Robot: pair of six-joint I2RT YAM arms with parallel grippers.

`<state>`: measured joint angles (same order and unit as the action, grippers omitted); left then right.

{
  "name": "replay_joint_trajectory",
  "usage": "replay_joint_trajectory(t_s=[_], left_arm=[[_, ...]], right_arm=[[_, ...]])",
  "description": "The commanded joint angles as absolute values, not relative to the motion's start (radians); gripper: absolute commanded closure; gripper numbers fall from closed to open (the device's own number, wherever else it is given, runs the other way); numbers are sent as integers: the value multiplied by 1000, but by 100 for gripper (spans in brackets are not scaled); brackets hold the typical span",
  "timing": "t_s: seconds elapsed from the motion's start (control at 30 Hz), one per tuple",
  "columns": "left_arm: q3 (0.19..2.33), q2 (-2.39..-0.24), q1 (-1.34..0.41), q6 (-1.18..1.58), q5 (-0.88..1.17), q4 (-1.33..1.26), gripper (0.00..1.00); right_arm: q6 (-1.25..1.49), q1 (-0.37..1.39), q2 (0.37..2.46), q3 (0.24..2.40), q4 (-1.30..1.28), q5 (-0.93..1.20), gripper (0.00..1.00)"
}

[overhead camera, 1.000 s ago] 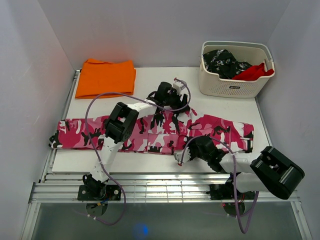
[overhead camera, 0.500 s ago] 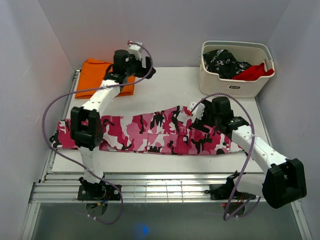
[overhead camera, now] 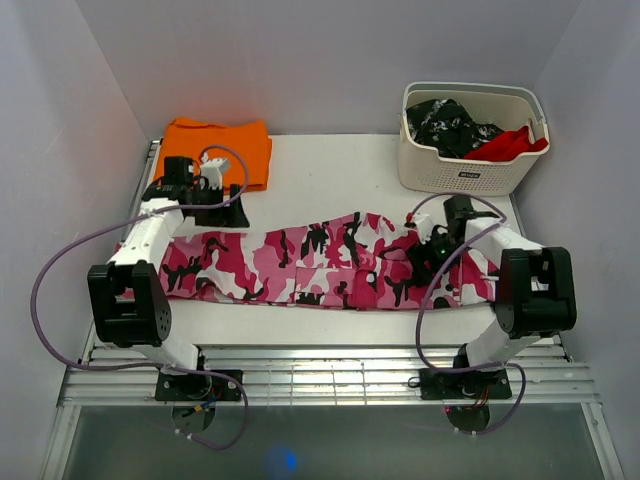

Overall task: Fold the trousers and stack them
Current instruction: Fold the trousers

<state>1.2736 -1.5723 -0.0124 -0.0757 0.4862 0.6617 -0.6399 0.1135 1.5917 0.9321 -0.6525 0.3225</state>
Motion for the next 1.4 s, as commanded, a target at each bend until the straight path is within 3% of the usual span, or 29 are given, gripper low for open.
replay_joint_trajectory(t_s=[0.0,0.13,0.4,0.63,0.83,1.07,1.37], left_arm=[[1178,-1471,63,-185,480,819,10],[1097,-1430,95,-244,430,810,11],[1071,-1453,98,-255,417,796,13],[1211,-1459,274,-222,587,837,18],[1393,-1626,471,-385,600,961,17],[1569,-1802,571,-593,601,1003,17],[1755,-2049,575,-624,607,1014,32]], right_arm=[[-724,-41,1632,908,-681,226,21],[-842,-193,1658,897,-658,115,22],[-939,-258,1657,956,-672,43,26],[-842,-65,1546,1084,-867,258,27],[-707,133,1549,1089,-873,268,29],[-684,135,1623,996,-807,259,29],[-709,135,1652,874,-741,189,30]])
